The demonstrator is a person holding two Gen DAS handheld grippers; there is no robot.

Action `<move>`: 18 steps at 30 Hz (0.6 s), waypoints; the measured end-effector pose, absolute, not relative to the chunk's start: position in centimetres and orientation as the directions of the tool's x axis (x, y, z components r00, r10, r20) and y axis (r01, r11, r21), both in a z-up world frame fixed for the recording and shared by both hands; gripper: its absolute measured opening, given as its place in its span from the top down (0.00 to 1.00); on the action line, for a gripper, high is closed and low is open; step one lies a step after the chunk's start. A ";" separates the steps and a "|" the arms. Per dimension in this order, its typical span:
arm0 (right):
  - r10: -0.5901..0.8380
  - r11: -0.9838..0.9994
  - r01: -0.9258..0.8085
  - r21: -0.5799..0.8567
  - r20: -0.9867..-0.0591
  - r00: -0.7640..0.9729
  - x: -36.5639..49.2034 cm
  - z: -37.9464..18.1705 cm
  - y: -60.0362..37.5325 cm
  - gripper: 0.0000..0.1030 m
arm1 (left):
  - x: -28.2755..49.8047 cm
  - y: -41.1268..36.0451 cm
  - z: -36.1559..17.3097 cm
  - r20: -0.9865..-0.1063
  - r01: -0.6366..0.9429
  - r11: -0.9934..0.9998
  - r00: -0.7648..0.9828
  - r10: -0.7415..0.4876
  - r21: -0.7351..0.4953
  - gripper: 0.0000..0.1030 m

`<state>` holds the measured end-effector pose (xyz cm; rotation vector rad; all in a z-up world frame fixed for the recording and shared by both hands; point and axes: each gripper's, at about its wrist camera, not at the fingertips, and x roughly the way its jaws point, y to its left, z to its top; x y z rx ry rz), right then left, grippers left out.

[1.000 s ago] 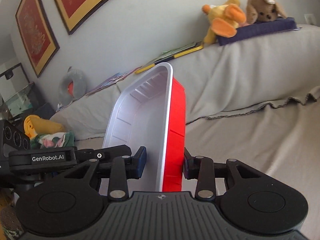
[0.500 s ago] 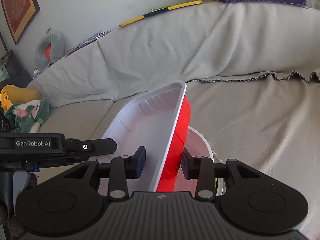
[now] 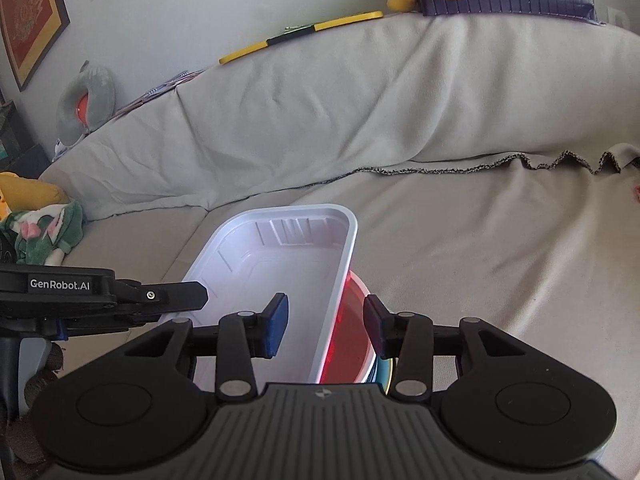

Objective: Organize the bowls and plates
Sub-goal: 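Lift the tray with both tools and set it on the white bowl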

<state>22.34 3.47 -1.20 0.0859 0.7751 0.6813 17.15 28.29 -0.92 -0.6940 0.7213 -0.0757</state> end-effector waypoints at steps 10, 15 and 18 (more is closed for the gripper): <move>0.627 0.754 -0.588 0.293 -0.586 0.514 21.3 -0.2 4.4 0.63 | 16.5 28.5 -0.7 -0.601 -0.189 0.788 0.754 -0.265 -0.585 0.81; 0.605 0.767 -0.582 0.270 -0.606 0.517 21.6 -0.6 4.9 0.63 | 17.0 28.4 -1.3 -0.622 -0.197 0.788 0.732 -0.278 -0.583 0.81; 0.598 0.772 -0.575 0.269 -0.613 0.516 21.7 -0.9 5.0 0.63 | 17.0 28.4 -1.4 -0.625 -0.200 0.785 0.728 -0.281 -0.586 0.81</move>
